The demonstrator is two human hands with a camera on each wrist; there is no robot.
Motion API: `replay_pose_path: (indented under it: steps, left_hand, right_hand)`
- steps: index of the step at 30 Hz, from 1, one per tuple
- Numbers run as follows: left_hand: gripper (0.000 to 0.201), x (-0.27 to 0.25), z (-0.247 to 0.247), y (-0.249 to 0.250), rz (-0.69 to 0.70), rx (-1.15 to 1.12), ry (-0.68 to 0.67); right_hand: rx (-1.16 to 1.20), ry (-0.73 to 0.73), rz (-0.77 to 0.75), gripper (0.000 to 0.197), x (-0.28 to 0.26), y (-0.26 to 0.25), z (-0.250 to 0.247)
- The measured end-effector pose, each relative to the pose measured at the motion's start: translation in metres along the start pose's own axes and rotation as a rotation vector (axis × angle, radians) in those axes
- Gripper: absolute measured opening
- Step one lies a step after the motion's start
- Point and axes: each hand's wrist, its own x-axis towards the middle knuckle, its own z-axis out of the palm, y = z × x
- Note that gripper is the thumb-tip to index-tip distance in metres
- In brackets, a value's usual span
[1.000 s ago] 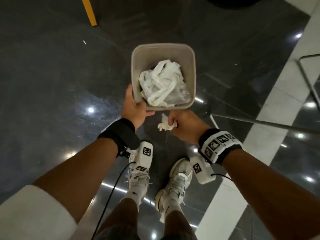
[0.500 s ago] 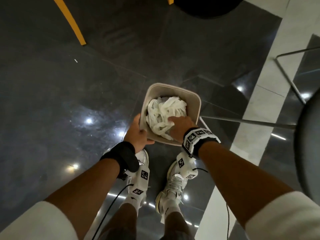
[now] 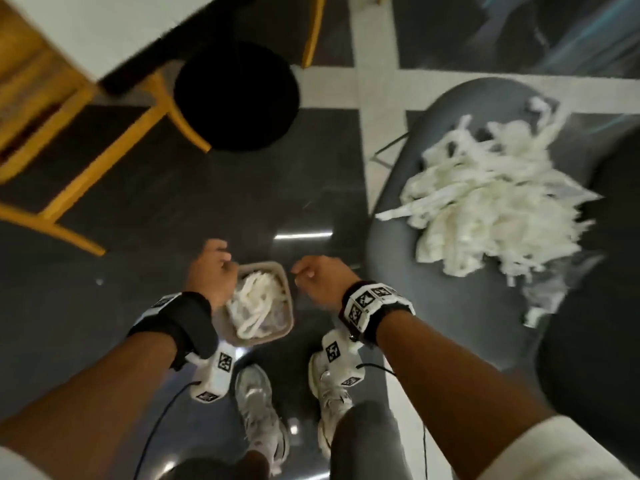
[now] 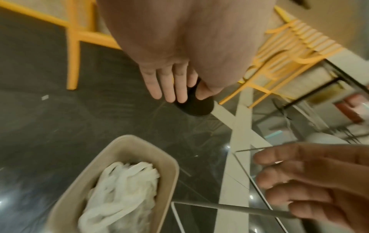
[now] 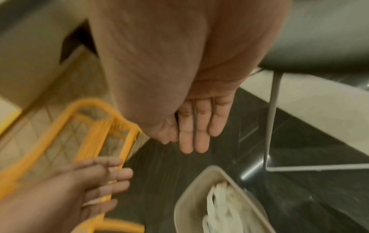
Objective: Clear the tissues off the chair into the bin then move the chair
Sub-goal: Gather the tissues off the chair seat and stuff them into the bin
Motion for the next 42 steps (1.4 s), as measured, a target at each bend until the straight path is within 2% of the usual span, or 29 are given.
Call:
replay_pose_path:
  steps: [4, 7, 9, 11, 13, 14, 15, 17, 19, 21, 24, 26, 29, 30, 31, 34, 36, 39, 40, 41, 42]
  left_hand:
    - [0.026, 0.013, 0.031, 0.114, 0.222, 0.031, -0.053]
    - [0.027, 0.030, 0.086, 0.192, 0.382, 0.032, -0.109]
    - [0.042, 0.032, 0.134, 0.235, 0.509, 0.083, -0.160]
    - [0.073, 0.022, 0.178, 0.269, 0.597, 0.181, -0.249]
    - [0.097, 0.012, 0.214, 0.291, 0.590, 0.316, -0.312]
    - [0.100, 0.008, 0.227, 0.297, 0.556, 0.383, -0.344]
    - [0.096, 0.006, 0.237, 0.302, 0.509, 0.389, -0.371]
    - [0.069, 0.005, 0.246, 0.308, 0.473, 0.248, -0.351]
    - [0.042, 0.004, 0.245, 0.318, 0.552, 0.178, -0.277]
    - [0.029, -0.001, 0.239, 0.331, 0.642, 0.139, -0.244]
    - [0.017, -0.006, 0.222, 0.359, 0.737, 0.019, -0.180]
    - [0.021, -0.006, 0.210, 0.376, 0.755, -0.057, -0.168]
    - [0.027, -0.003, 0.197, 0.391, 0.631, -0.189, -0.161]
    - [0.025, -0.003, 0.195, 0.392, 0.586, -0.222, -0.149]
    - [0.022, -0.003, 0.194, 0.392, 0.553, -0.246, -0.132]
    - [0.020, -0.010, 0.194, 0.385, 0.430, -0.335, -0.101]
    - [0.036, -0.018, 0.192, 0.376, 0.317, -0.438, -0.158]
    - [0.057, -0.030, 0.193, 0.364, 0.291, -0.540, -0.409]
    - [0.061, -0.036, 0.195, 0.363, 0.321, -0.550, -0.502]
    - [0.062, -0.044, 0.197, 0.362, 0.358, -0.532, -0.556]
    - [0.057, -0.051, 0.196, 0.362, 0.378, -0.503, -0.547]
  right_hand:
    - [0.207, 0.271, 0.056, 0.031, -0.025, 0.052, -0.105]
    - [0.290, 0.428, 0.136, 0.018, -0.034, 0.120, -0.167]
    - [0.300, 0.523, 0.183, 0.018, -0.045, 0.163, -0.197]
    - [0.299, 0.594, 0.196, 0.019, -0.056, 0.199, -0.217]
    - [0.269, 0.639, 0.182, 0.019, -0.063, 0.229, -0.231]
    - [0.249, 0.655, 0.187, 0.019, -0.065, 0.241, -0.235]
    - [0.239, 0.674, 0.199, 0.019, -0.065, 0.252, -0.239]
    - [0.232, 0.735, 0.211, 0.016, -0.064, 0.267, -0.247]
    - [0.194, 0.824, 0.185, 0.012, -0.061, 0.272, -0.256]
    - [0.160, 0.877, 0.119, 0.013, -0.059, 0.270, -0.265]
    - [0.054, 0.843, -0.041, 0.038, -0.055, 0.260, -0.281]
    - [-0.132, 0.740, -0.097, 0.065, -0.049, 0.254, -0.291]
    - [-0.275, 0.514, -0.087, 0.097, -0.035, 0.245, -0.298]
    - [-0.304, 0.486, -0.079, 0.097, -0.031, 0.241, -0.298]
    - [-0.304, 0.489, -0.071, 0.088, -0.026, 0.239, -0.297]
    - [-0.115, 0.614, -0.134, 0.029, -0.023, 0.235, -0.297]
    - [0.069, 0.665, -0.216, 0.028, -0.034, 0.229, -0.299]
    - [0.297, 0.693, -0.305, 0.022, -0.056, 0.201, -0.301]
    - [0.400, 0.635, -0.312, 0.017, -0.064, 0.187, -0.300]
    - [0.508, 0.536, -0.302, 0.021, -0.069, 0.175, -0.298]
    - [0.588, 0.413, -0.296, 0.031, -0.076, 0.163, -0.295]
